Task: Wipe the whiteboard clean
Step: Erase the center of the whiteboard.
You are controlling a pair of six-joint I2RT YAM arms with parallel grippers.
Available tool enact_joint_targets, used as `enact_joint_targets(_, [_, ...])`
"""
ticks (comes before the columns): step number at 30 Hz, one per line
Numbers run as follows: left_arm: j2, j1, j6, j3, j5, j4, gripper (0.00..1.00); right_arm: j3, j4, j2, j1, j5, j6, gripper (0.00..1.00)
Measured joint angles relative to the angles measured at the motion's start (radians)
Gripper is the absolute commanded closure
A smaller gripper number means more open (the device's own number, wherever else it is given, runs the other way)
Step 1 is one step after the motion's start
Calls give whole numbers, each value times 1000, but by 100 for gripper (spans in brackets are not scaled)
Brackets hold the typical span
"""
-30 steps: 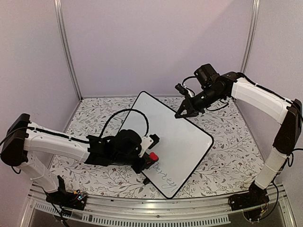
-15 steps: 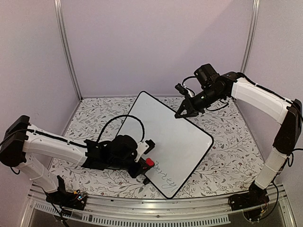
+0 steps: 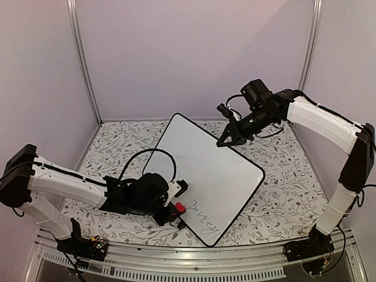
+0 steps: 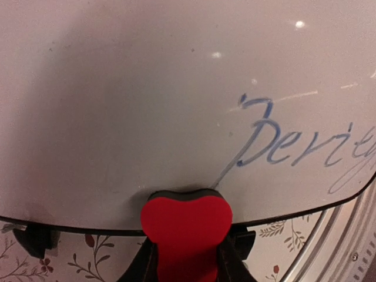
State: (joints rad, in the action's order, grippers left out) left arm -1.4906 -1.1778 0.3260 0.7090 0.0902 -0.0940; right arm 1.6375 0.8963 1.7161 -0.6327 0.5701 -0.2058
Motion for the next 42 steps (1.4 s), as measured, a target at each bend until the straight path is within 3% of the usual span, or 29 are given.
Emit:
enact_joint_targets(13, [0,0,-4,3,23,-112,100,0,-2,0,-1,1,0,100])
enact_joint_targets(26, [-49,0,-66,105,4,-159,100,0,-1,0,0,0,0,100])
enact_joint_targets(42, [-24,0,-95,124,29,-53,100,0,-2,0,-1,1,0,100])
